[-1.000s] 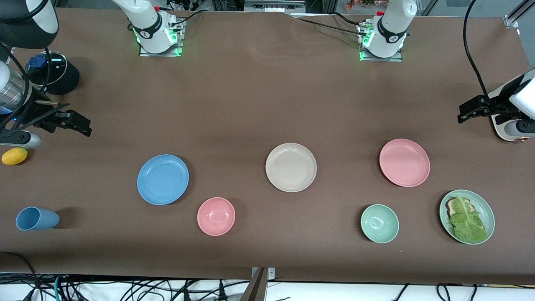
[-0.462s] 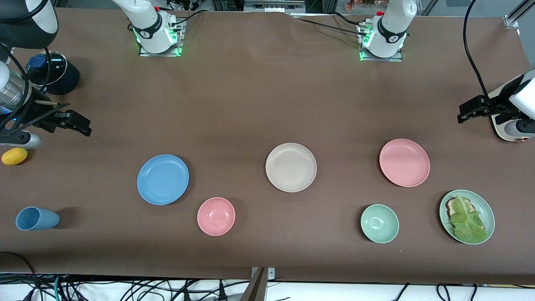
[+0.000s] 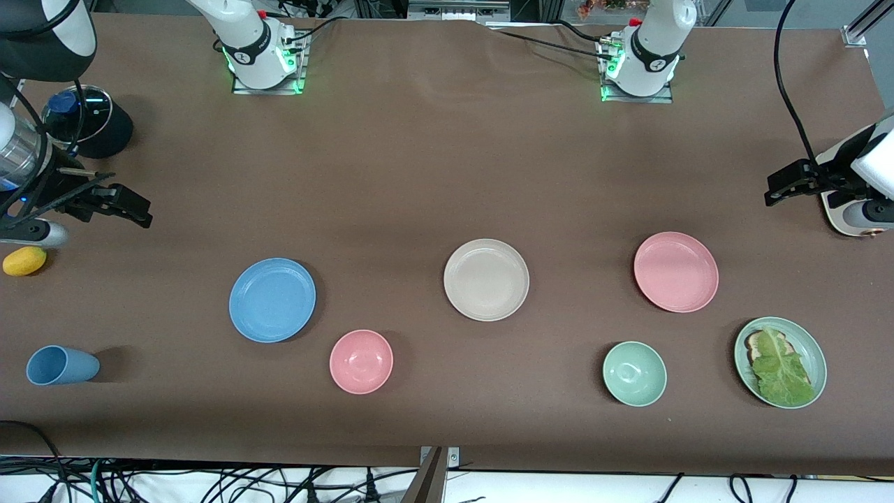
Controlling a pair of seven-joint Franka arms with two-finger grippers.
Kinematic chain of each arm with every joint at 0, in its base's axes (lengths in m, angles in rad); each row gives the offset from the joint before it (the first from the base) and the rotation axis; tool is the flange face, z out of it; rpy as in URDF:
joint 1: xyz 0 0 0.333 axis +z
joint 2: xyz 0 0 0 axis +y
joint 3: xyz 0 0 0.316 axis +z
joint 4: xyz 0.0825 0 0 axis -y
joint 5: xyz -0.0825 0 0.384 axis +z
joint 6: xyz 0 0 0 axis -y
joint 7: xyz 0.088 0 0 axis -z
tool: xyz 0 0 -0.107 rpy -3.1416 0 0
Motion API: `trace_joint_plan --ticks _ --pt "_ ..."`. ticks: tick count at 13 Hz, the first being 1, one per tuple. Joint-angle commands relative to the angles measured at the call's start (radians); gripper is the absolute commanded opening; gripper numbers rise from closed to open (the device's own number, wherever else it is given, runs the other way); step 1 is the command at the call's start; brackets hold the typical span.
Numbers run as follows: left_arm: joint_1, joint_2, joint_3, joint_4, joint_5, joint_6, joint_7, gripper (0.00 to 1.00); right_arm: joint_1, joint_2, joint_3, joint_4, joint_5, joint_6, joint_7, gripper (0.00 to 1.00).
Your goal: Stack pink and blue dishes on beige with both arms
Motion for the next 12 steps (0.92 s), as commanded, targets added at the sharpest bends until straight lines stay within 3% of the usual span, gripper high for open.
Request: trace_joint_plan --ticks 1,12 --pt "0.009 -0.001 -0.004 0.001 -0.022 0.007 0.0 1.0 -0.01 -0.004 0.003 0.009 0.019 -0.014 -0.016 1.0" --pt "0.009 0.014 -0.004 0.001 -0.014 -0.01 -0.001 1.0 -0.01 -0.004 0.003 0.009 0.019 -0.013 -0.016 1.0"
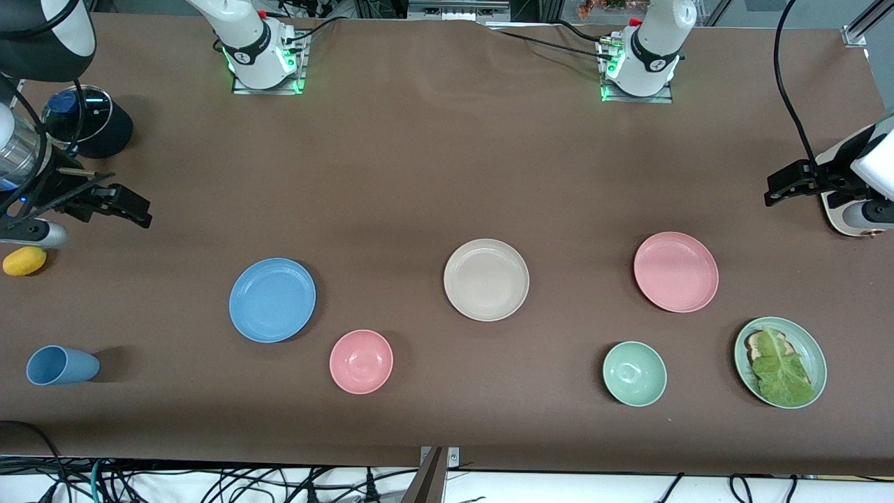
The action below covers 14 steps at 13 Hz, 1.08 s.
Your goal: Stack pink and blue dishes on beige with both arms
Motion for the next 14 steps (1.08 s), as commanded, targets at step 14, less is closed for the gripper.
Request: trace_joint_plan --ticks 14 --pt "0.062 0.215 0.002 0.001 -0.005 0.037 0.012 1.0 -0.011 -0.004 0.002 0.009 0.019 -0.014 -0.016 1.0"
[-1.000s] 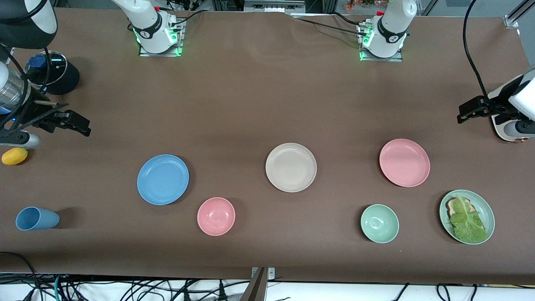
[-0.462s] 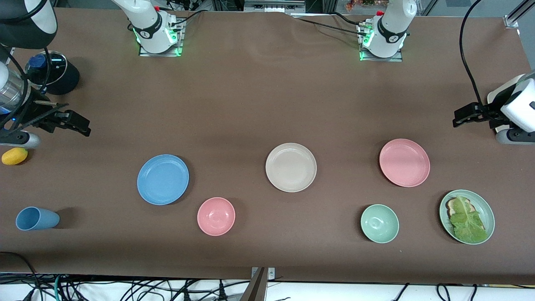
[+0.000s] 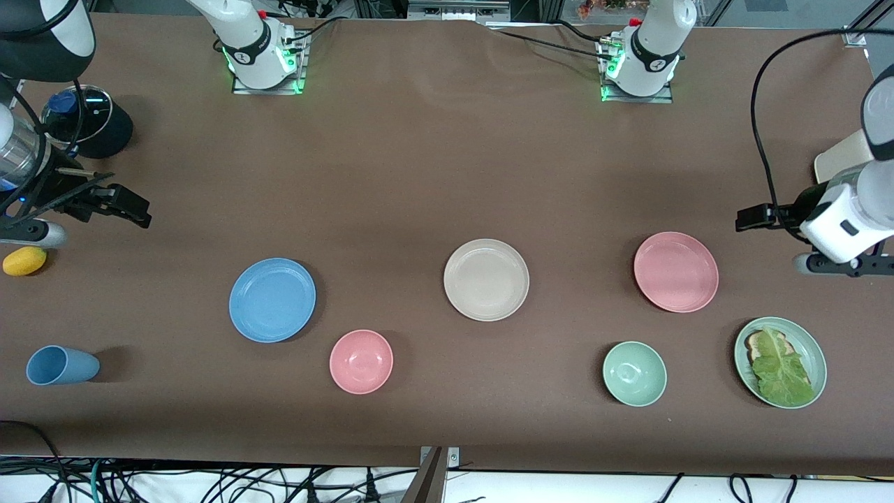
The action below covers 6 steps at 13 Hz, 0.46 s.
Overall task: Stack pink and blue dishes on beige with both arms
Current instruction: 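Move the left gripper down to the rim of the pink plate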
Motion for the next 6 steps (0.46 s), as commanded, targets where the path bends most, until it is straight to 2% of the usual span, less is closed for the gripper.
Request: trace_joint_plan --ticks 1,4,6 --pt "0.046 0.05 -0.002 -0.019 -0.005 0.065 0.014 1.0 -0.01 -0.004 0.002 0.009 0.017 -0.014 -0.016 1.0" --pt "0.052 0.041 -0.005 -0.164 0.086 0.219 0.017 1.0 -0.01 -0.004 0.002 0.009 0.017 -0.014 -0.016 1.0" --pt "0.074 0.023 -0.003 -0.279 0.091 0.351 0.045 1.0 -0.011 -0.004 0.002 0.008 0.017 -0.016 -0.016 1.0"
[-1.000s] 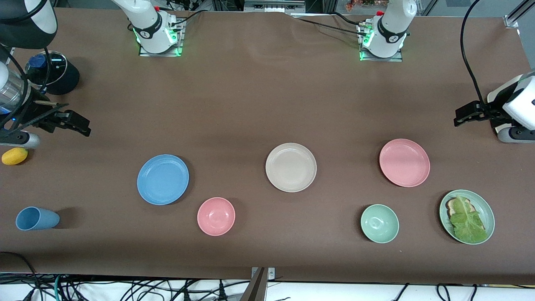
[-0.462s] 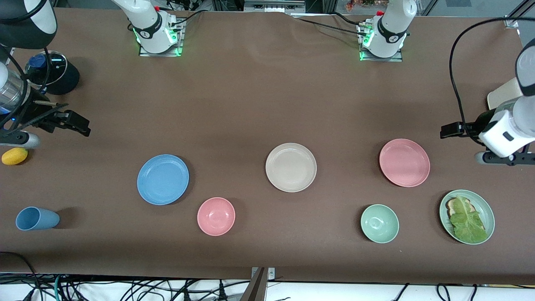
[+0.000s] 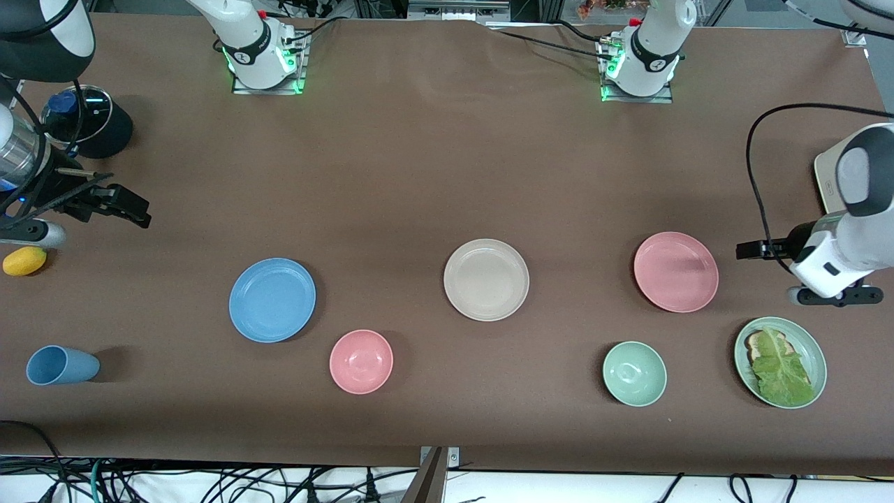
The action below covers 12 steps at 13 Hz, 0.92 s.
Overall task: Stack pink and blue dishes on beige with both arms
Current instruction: 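Move the left gripper down to the rim of the pink plate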
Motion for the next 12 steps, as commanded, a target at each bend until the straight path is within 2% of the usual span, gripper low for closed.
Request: trace_joint_plan --ticks 1,6,8,12 --pt "0.045 -0.069 -0.006 -0.188 0.03 0.175 0.068 1.0 -0.011 -0.004 0.002 0.009 0.017 -0.017 -0.016 1.0" --pt "0.099 -0.084 -0.007 -0.469 0.028 0.574 0.109 1.0 -0.017 -0.002 -0.001 0.008 0.019 -0.016 -0.016 1.0" --pt "0.11 -0.054 -0.007 -0.507 0.028 0.652 0.109 1.0 -0.018 -0.001 -0.001 0.008 0.019 -0.016 -0.027 1.0" --pt "0.135 0.046 -0.007 -0.492 0.024 0.705 0.106 1.0 -0.018 -0.001 -0.001 0.008 0.019 -0.017 -0.028 1.0"
